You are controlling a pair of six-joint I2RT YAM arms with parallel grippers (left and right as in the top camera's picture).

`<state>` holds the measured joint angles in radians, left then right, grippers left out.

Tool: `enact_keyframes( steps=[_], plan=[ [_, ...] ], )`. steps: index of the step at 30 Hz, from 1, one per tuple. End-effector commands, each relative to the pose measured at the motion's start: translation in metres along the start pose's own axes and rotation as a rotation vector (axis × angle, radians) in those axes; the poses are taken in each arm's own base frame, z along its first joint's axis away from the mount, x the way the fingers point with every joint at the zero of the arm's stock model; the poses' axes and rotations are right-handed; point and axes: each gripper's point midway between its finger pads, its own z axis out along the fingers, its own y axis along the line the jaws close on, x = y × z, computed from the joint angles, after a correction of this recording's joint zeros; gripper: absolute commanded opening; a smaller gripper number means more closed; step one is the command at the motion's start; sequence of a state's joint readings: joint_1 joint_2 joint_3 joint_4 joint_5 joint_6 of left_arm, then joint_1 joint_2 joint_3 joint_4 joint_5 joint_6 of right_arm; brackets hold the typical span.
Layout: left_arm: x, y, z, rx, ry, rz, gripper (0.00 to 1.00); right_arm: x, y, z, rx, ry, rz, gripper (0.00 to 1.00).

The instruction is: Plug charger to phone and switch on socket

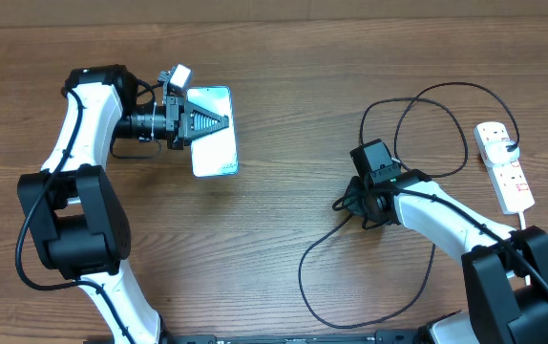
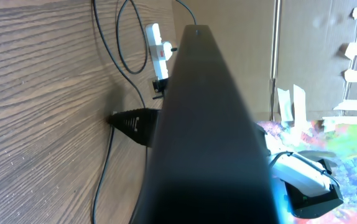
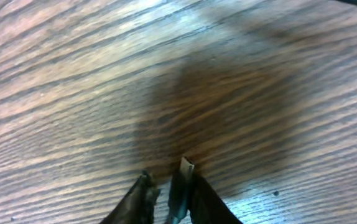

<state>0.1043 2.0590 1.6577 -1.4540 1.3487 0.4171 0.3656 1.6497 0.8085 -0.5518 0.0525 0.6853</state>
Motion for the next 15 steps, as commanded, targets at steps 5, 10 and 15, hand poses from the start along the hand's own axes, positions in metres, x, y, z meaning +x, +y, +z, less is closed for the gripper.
enact_keyframes(
  steps=[5,10,15],
  plan=[
    [-0.0001,-0.0171,0.001,0.024,-0.008,0.027,0.04,0.0409,-0.0465,0.0297,0.158,0.137,0.007,0.26],
    [-0.0002,-0.0171,0.001,0.024,-0.008,0.028,0.04,0.0405,-0.0463,0.0297,0.158,0.136,0.007,0.05],
    [-0.0001,-0.017,0.001,0.024,-0.008,0.026,0.05,0.0406,-0.0462,0.0297,0.157,0.136,0.007,0.04]
  ],
)
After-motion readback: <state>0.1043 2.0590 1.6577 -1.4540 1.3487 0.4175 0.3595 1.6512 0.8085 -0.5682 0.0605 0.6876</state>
